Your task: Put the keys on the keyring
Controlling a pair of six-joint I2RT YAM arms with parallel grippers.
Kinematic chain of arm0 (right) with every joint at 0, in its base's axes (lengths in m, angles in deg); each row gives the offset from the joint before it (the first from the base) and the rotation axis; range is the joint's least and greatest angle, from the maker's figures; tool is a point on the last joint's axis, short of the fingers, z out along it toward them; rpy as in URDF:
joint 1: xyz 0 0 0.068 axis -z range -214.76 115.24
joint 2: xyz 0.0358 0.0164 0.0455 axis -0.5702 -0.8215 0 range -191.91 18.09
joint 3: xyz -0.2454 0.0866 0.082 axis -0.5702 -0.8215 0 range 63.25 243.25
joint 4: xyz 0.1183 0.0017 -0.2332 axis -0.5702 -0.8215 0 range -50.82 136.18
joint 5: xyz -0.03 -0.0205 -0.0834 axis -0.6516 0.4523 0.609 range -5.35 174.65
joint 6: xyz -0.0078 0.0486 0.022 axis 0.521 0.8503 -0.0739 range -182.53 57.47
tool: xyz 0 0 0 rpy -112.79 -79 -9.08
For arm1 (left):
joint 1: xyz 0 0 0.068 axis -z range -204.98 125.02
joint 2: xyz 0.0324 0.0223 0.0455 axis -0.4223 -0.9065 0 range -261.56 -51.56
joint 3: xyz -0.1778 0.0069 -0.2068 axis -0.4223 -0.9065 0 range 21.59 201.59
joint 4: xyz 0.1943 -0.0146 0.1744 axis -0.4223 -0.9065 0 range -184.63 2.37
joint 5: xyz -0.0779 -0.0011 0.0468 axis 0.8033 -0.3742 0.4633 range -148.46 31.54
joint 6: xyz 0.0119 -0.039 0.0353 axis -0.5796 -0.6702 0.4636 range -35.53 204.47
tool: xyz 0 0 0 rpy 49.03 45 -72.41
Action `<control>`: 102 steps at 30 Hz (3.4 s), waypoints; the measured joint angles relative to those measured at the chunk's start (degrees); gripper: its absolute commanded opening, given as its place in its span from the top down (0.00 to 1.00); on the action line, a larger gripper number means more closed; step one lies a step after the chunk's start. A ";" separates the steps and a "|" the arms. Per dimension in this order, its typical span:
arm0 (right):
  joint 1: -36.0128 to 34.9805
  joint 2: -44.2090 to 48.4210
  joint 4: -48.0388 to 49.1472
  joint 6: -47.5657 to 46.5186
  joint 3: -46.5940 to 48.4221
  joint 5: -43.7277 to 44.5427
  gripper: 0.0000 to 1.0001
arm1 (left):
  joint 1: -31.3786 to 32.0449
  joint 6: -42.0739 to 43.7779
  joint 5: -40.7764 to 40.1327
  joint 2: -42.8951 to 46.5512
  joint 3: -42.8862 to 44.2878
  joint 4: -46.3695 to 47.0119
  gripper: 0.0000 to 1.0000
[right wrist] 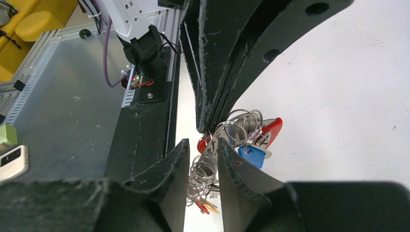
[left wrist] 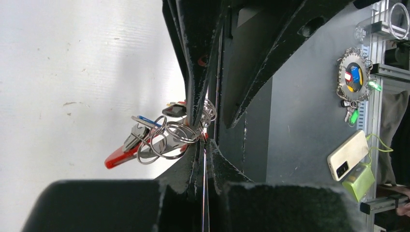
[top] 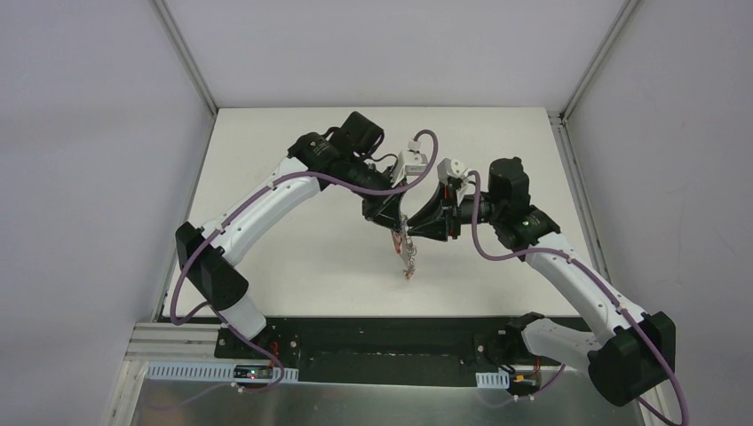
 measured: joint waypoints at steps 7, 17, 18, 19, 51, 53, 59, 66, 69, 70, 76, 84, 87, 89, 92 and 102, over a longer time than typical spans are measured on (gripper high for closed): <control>0.17 0.00 1.64 1.42 -0.09 -1.64 0.72 | 0.02 -0.70 1.68 1.29 -2.14 2.75 1.00; 0.70 -0.04 2.47 1.64 -0.59 -2.82 0.78 | 0.00 -1.14 2.73 2.32 -3.45 4.72 1.00; 0.70 -0.04 2.49 1.64 -0.59 -2.89 0.79 | 0.00 -1.14 2.75 2.49 -3.69 4.87 1.00; 0.70 -0.07 2.49 1.64 -0.59 -2.95 0.80 | -0.02 -1.14 2.75 2.71 -3.98 5.07 1.00; 0.81 -1.81 3.17 3.74 -1.53 -3.80 1.00 | -0.74 -1.16 3.74 3.78 -5.03 6.91 1.00; 0.83 -1.81 3.17 3.91 -1.53 -3.80 1.00 | -0.74 -1.11 3.74 3.78 -5.03 6.88 1.00; 1.16 -1.84 3.58 5.11 -1.53 -3.74 1.00 | -0.76 -0.48 3.69 3.85 -5.03 7.04 0.97; 1.68 -2.16 11.17 12.52 -3.54 -3.74 1.00 | -1.60 -0.74 2.89 6.82 -9.29 12.96 0.76; 2.08 -2.56 15.10 16.28 -4.15 -3.67 1.00 | -1.88 -1.44 2.25 9.09 -12.24 16.57 0.71; 2.25 -2.64 16.04 17.22 -4.28 -3.67 1.00 | -1.88 -1.55 2.19 9.70 -12.92 17.53 0.70; 3.23 -2.78 20.26 21.84 -4.37 -3.52 1.00 | -2.27 -1.62 2.16 12.00 -15.28 21.00 0.63; 3.54 -3.65 22.62 24.65 -4.44 -3.52 1.00 | -2.62 -0.70 1.07 12.92 -16.28 22.91 0.73; 3.74 -4.00 22.77 25.35 -4.44 -3.52 1.00 | -2.62 -0.15 0.85 12.92 -16.28 23.19 0.79; 3.96 -4.02 22.86 25.66 -4.44 -3.50 1.00 | -2.62 0.37 0.74 12.92 -16.28 23.23 0.82; 4.22 -4.02 23.19 26.01 -4.44 -3.45 1.00 | -2.62 0.92 0.72 12.92 -16.28 23.23 0.88; 4.35 -4.33 24.09 27.56 -4.44 -3.19 1.00 | -2.62 2.60 0.48 12.92 -16.35 23.21 0.98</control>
